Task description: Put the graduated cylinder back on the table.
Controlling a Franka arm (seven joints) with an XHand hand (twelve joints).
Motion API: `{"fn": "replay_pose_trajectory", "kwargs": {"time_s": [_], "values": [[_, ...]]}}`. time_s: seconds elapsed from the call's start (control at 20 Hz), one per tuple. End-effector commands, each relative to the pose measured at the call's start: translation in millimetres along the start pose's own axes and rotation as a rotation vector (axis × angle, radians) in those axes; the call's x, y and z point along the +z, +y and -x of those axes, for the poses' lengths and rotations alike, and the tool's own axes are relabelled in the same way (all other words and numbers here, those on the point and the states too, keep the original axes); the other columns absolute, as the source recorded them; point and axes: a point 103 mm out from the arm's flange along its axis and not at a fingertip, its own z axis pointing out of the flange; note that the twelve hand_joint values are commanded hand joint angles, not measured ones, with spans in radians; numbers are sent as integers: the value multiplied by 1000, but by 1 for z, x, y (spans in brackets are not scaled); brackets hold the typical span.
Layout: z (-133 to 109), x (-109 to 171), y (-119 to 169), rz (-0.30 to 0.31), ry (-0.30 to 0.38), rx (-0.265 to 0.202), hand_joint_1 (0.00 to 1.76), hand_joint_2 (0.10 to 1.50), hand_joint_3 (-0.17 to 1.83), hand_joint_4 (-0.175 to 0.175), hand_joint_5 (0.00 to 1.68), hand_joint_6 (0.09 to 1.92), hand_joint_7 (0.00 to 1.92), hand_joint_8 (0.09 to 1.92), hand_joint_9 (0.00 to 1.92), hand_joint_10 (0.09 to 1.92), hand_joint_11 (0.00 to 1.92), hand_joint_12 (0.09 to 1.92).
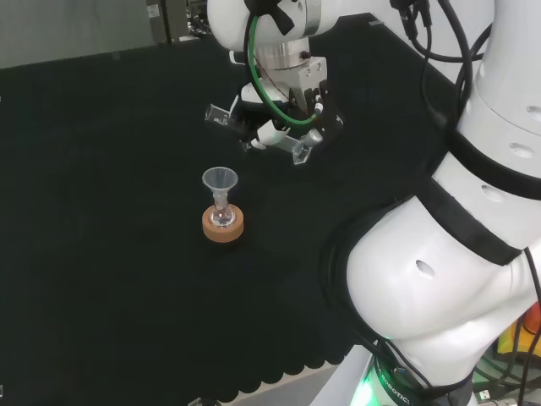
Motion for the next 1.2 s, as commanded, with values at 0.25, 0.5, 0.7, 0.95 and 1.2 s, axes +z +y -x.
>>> {"fn": "replay_pose_trajectory", "kwargs": {"time_s": [0.25, 0.5, 0.7, 0.95, 1.2], "values": [[26, 7, 33, 103, 126, -11, 1117, 1170, -60, -113, 949, 1087, 1392, 203, 1531, 87, 1440, 643], [33, 15, 59, 178, 231, -36, 1117, 1171, -62, -112, 949, 1087, 1390, 202, 1530, 87, 1439, 643], [36, 15, 81, 205, 278, -65, 1117, 1172, -64, -112, 949, 1087, 1388, 200, 1528, 87, 1435, 642], [42, 14, 101, 264, 364, -78, 1116, 1174, -68, -110, 950, 1086, 1383, 197, 1523, 87, 1432, 643], [46, 14, 121, 302, 412, -99, 1116, 1176, -72, -109, 950, 1086, 1381, 195, 1520, 87, 1428, 644]]}}
